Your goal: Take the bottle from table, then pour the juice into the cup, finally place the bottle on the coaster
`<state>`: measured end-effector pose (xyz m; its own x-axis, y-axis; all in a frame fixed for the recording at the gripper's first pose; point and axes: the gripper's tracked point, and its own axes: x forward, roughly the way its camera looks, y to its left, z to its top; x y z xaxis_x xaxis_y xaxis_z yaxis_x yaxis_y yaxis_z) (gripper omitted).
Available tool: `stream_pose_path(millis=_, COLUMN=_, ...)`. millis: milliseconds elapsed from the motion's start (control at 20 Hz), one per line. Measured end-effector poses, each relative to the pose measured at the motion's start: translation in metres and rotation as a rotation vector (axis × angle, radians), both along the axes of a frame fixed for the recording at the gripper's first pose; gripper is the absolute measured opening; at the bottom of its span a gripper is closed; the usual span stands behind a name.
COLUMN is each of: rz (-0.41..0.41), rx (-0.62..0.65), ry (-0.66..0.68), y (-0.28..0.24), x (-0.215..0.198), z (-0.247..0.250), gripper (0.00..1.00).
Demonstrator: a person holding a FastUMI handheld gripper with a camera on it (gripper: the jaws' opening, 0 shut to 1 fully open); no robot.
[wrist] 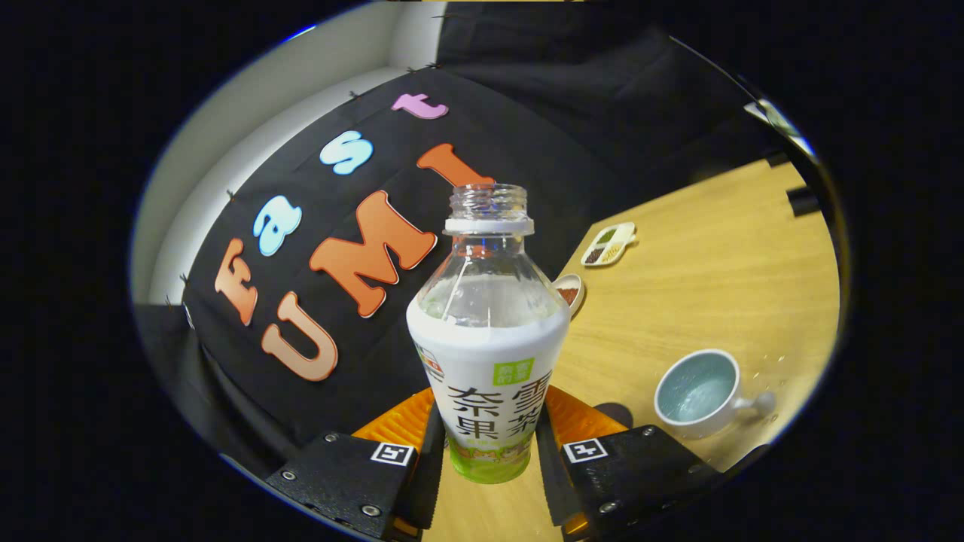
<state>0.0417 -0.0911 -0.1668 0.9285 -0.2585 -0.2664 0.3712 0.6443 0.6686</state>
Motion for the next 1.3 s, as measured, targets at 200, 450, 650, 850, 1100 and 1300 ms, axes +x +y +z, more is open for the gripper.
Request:
stream_pose_path(millis=200, rz=-0.062, rx=-0.34, ry=0.093, y=-0.016, x=-0.002, z=0.013, gripper=0.57)
stream_pose_path(millis=450, rz=-0.039, rx=-0.654, ry=0.259, y=-0.019, x=0.01, z=0.005, gripper=0.58)
stream_pose_path(millis=650, rz=-0.01, rx=-0.751, ry=0.329, y=-0.015, x=0.026, z=-0.017, gripper=0.58)
stream_pose_path(millis=850, rz=0.011, rx=-0.715, ry=0.349, y=-0.012, x=0.047, z=-0.05, gripper=0.58)
stream_pose_path(millis=1100, rz=0.035, rx=-0.68, ry=0.402, y=-0.009, x=0.059, z=-0.092, gripper=0.58)
stream_pose_path(millis=1300, rz=0.057, rx=-0.678, ry=0.431, y=-0.005, x=0.064, z=-0.113, gripper=0.61)
